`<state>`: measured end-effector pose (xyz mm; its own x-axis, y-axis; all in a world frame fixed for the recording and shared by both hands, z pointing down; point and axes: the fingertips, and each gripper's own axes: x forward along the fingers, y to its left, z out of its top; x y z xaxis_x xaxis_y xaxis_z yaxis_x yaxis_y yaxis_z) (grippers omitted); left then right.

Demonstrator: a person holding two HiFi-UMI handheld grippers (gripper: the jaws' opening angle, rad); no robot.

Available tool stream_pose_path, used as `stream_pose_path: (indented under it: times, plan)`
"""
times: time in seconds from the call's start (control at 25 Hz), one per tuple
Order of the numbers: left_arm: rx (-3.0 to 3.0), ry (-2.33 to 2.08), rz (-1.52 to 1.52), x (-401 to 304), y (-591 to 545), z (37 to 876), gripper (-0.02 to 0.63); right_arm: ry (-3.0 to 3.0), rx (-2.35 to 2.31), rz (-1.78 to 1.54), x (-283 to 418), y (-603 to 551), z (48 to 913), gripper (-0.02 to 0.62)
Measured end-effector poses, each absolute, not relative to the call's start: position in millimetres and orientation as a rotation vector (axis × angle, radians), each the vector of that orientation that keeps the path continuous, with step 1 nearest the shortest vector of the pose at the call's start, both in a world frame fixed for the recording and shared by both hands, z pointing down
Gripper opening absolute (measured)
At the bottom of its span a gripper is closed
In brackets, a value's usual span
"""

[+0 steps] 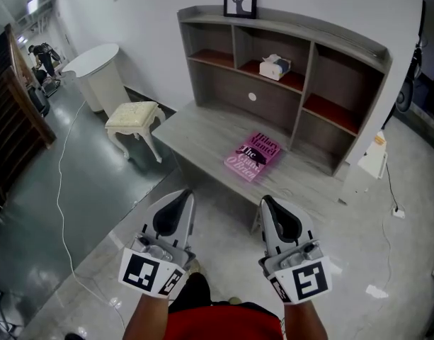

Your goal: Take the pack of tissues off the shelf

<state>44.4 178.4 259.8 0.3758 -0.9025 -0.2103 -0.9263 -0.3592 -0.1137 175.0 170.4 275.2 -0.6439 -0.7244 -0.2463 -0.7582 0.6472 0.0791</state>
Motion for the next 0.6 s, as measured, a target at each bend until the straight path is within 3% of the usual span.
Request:
stream_pose_path:
  times: [0.6]
  plan:
    - [-2.524,1.480,0.260,-51.9,45.8,264.2,0.009,2.618,-1.479,0.346,84.8,47.3,274.8,0.005]
